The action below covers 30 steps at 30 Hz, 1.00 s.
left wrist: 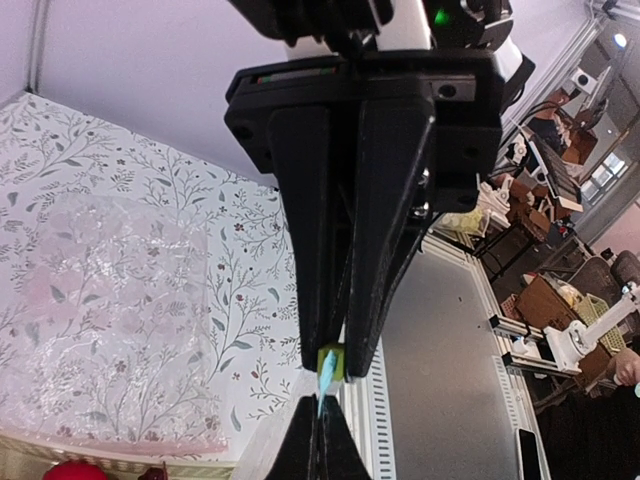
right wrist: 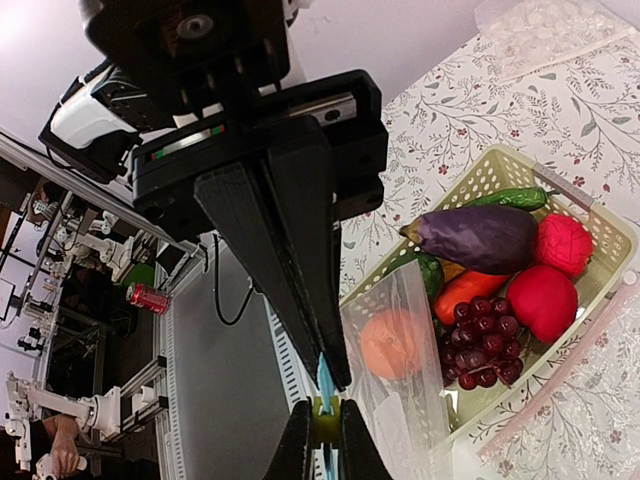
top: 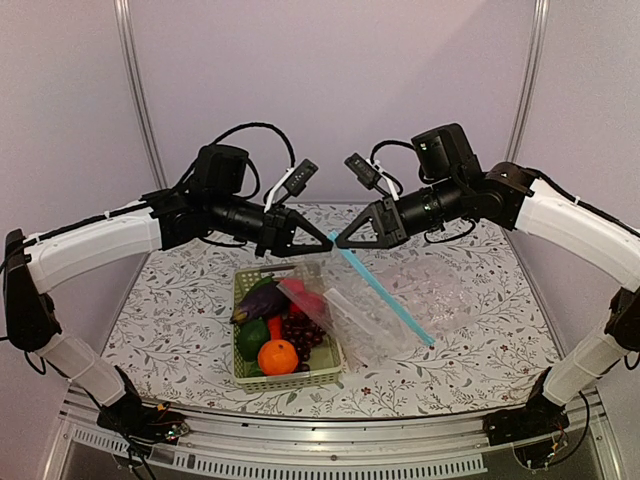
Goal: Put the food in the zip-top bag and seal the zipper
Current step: Hold the zipper food storage bag, then unzip the zipper from the zipper food storage bag.
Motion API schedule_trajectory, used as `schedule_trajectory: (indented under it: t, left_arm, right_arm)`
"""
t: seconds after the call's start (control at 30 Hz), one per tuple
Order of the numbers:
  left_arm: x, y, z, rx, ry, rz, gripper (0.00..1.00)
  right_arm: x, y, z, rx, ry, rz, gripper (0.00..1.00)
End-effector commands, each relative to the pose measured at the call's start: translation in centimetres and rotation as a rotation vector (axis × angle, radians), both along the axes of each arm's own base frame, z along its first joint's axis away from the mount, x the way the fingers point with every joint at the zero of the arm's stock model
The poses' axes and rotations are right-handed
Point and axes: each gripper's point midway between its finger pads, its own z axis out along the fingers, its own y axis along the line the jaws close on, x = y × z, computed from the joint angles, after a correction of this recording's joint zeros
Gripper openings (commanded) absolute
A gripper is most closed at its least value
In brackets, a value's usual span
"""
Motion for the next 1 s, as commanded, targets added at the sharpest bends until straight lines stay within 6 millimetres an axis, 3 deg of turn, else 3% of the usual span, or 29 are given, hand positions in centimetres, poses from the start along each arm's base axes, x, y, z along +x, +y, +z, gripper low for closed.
schedule_trajectory:
  t: [0.0, 0.67, 0.97]
  left_arm:
    - [0.8, 0.3, 0.5, -0.023, -0.003, 0.016, 0.00]
    - [3.8, 2.8, 1.6, -0.033, -0.009, 0.125, 0.00]
    - [6.1, 4.4, 1.3, -0.003, -0.022, 0.223, 0.00]
  right_arm:
    - [-0.1, 0.0, -1.1, -0.026, 0.007, -0.010, 0.00]
    - [-0.2, -0.6, -1.6, -0.043, 0.008, -0.032, 0.00]
    - [-0.2, -0.7, -1.9, -0.051, 0.011, -0.035, 0.00]
